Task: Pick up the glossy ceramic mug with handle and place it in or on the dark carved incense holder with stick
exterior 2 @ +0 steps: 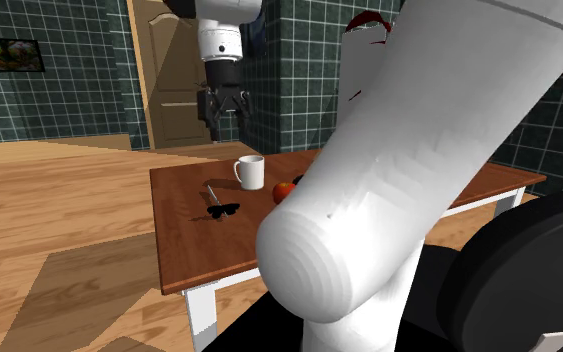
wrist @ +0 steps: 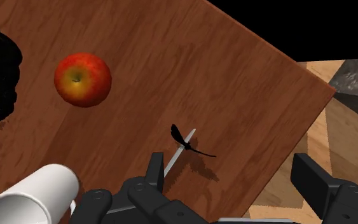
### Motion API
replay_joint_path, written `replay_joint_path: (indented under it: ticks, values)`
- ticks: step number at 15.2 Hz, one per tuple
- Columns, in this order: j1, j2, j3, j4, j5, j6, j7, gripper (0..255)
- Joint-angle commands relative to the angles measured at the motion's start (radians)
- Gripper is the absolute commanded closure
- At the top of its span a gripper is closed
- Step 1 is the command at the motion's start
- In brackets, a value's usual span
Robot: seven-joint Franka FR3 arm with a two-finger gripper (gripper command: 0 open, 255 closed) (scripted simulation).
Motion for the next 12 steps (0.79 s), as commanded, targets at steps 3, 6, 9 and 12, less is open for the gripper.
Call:
replay_joint_path:
  ticks: [3,6,9,12]
  values:
    - [-0.011,0.135,-0.067,0.080,0.015,0.063,-0.091,0]
    - [-0.021,0.241,-0.110,0.149,0.044,0.102,-0.161,0]
    - [-0.036,0.354,-0.146,0.230,0.088,0.131,-0.234,0]
    - [-0.060,0.472,-0.172,0.323,0.143,0.147,-0.308,0]
